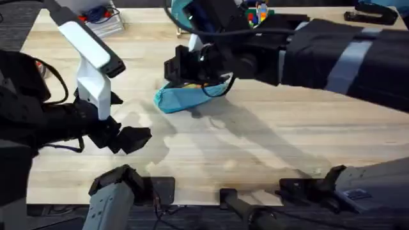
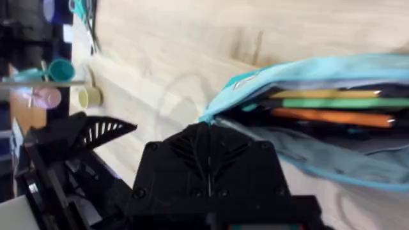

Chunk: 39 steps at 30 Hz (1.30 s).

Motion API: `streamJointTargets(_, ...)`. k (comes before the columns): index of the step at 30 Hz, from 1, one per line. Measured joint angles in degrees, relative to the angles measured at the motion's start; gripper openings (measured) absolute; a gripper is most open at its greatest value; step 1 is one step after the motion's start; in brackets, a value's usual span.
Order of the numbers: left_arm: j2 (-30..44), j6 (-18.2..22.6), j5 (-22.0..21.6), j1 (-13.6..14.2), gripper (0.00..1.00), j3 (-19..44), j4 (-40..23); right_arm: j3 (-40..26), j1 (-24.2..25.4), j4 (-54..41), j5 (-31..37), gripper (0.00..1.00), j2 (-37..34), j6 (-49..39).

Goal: Unzip the bag, pick up the pens from the table one at a time and place them inside, then zip the bag closed.

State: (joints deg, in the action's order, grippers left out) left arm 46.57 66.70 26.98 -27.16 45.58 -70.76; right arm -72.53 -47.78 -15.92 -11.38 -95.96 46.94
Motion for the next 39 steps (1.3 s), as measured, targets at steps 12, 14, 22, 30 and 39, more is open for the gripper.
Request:
streamJointTargets(12,0.0,0.0,0.0,0.0,0.993,0.0,0.0,0.0,1.4,-2.8,0.1,0.032,3.0,-0.2)
streamJointTargets(14,0.0,0.0,0.0,0.0,0.993,0.0,0.0,0.0,1.3,-3.1,0.1,0.033,3.0,0.0)
streamJointTargets(22,0.0,0.0,0.0,0.0,0.993,0.0,0.0,0.0,0.1,-3.1,0.0,0.033,3.0,-4.4)
streamJointTargets(30,0.0,0.0,0.0,0.0,0.993,0.0,0.0,0.0,0.1,-3.1,0.0,0.032,3.9,-22.3)
streamJointTargets(39,0.0,0.0,0.0,0.0,0.993,0.0,0.0,0.0,0.1,-3.2,0.1,0.141,6.0,-53.4)
